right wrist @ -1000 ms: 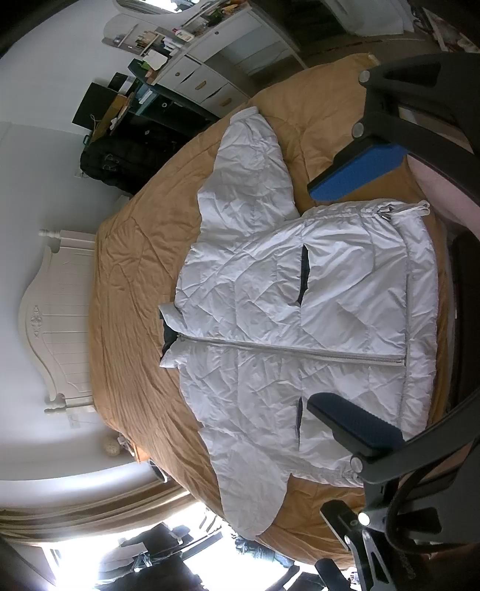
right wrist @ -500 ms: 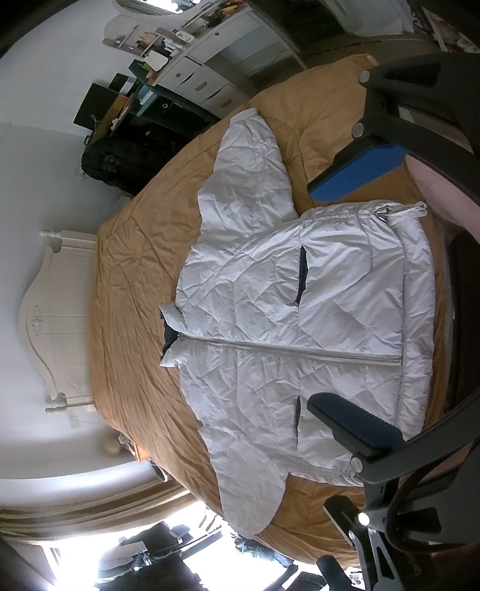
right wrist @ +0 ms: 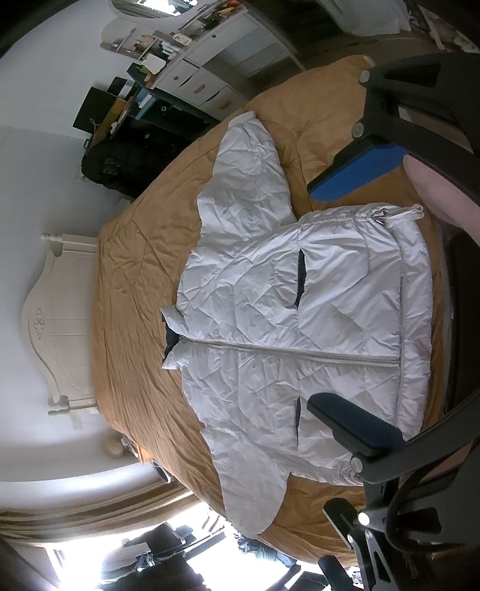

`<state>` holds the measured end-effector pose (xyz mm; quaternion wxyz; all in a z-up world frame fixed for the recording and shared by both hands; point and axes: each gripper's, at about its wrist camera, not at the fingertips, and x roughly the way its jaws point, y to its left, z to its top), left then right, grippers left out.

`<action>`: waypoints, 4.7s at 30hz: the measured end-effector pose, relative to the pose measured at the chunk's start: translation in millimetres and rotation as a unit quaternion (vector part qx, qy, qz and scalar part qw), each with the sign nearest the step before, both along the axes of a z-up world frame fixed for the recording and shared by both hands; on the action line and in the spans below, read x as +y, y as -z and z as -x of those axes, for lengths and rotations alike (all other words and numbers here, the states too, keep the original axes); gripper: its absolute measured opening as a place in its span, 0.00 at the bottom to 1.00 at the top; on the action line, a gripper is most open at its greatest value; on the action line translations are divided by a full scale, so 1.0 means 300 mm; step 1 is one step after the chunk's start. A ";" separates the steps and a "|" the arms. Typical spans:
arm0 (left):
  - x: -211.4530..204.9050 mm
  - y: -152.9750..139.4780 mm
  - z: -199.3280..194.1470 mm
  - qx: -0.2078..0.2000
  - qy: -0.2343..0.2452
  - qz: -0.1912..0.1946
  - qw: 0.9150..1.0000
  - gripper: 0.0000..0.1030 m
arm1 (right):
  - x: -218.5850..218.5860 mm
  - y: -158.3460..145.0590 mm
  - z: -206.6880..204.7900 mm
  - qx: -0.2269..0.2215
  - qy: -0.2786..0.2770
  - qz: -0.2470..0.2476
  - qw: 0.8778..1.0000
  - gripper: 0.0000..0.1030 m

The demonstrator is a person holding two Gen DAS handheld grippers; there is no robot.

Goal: Fold large clothes

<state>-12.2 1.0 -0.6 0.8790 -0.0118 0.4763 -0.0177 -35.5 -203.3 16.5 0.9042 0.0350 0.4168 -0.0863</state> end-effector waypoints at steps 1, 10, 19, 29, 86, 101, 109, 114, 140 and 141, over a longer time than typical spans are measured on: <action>0.007 0.001 0.005 -0.002 0.000 0.001 1.000 0.99 | -0.001 -0.001 0.001 0.000 0.000 0.000 1.000 1.00; 0.015 -0.001 0.015 -0.007 -0.003 -0.011 1.000 0.99 | 0.000 0.000 0.000 -0.001 0.000 0.000 1.000 1.00; 0.017 0.008 0.020 -0.001 -0.003 -0.006 1.000 0.99 | -0.001 -0.006 0.007 0.001 -0.001 -0.001 1.000 1.00; 0.006 0.008 0.025 -0.003 0.005 0.001 1.000 0.99 | -0.002 -0.001 0.008 0.000 0.001 0.001 1.000 1.00; 1.377 0.637 -0.940 0.043 -0.278 0.109 0.954 0.93 | 0.061 0.450 -0.505 0.085 -0.017 0.015 0.996 1.00; 1.540 0.806 -1.135 0.060 -0.320 0.177 0.929 0.07 | 0.034 0.590 -0.651 0.110 0.004 0.007 0.994 0.73; 1.314 0.286 -1.032 -0.067 -0.221 0.125 0.965 0.06 | -0.066 0.707 -0.901 0.095 0.004 -0.046 0.994 0.54; 0.979 -0.028 -0.944 -0.137 -0.131 0.131 0.973 0.06 | -0.156 0.999 -0.997 0.189 0.045 -0.056 0.979 0.37; -0.708 0.864 -0.942 0.182 0.159 0.129 0.962 0.40 | -0.829 0.654 -0.496 0.047 0.173 -0.108 0.978 0.44; -0.695 0.816 -0.924 0.180 0.172 0.159 0.955 0.48 | -0.834 0.640 -0.485 0.042 0.174 -0.111 0.978 0.45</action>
